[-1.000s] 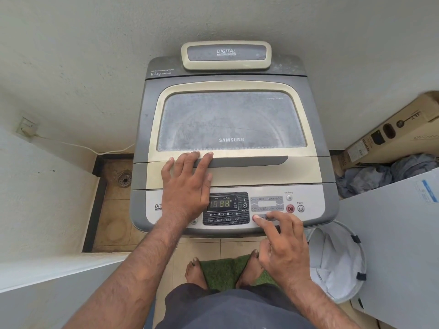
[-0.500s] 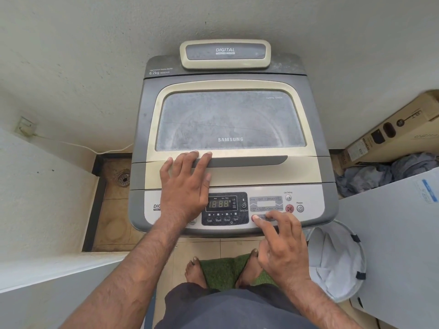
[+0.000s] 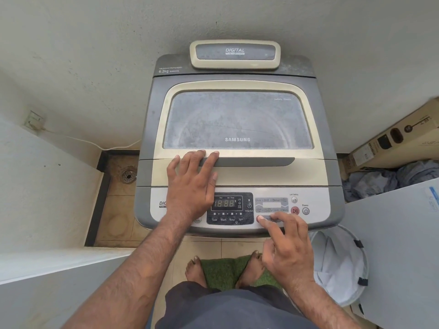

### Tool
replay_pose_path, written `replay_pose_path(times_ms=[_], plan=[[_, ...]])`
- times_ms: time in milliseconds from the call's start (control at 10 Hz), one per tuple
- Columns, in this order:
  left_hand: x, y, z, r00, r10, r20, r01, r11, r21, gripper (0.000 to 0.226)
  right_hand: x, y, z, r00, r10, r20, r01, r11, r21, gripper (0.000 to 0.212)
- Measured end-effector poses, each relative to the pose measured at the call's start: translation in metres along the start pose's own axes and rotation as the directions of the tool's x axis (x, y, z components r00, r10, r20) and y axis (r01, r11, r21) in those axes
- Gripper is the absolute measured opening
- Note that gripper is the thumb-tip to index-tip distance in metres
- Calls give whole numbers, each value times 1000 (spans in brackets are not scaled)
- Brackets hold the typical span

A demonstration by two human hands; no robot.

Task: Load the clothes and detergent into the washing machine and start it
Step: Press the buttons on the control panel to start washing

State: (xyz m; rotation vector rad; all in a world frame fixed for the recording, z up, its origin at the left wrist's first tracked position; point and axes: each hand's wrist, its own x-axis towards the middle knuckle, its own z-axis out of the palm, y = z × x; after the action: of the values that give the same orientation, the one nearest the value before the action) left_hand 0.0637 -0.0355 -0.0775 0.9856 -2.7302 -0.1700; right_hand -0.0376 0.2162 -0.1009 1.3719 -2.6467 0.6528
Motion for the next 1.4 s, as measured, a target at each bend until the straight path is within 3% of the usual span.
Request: replay_pose_path(times_ms=[500,1200,1400], plan=[[0,0,0,1000,5,-3,-5,1000,-1,54,0,1,5,999,-41,2,41,997,-72,46],[0,0,-1,1000,17,-22,-18,1000,-13,53,-3,1,5,1000,-3,-22,3,1000,0,52],[-1,-1,-3,1000,24,11,-23,996,-85,53,6,-2,-12,998,-18,54,16,999,44,46]])
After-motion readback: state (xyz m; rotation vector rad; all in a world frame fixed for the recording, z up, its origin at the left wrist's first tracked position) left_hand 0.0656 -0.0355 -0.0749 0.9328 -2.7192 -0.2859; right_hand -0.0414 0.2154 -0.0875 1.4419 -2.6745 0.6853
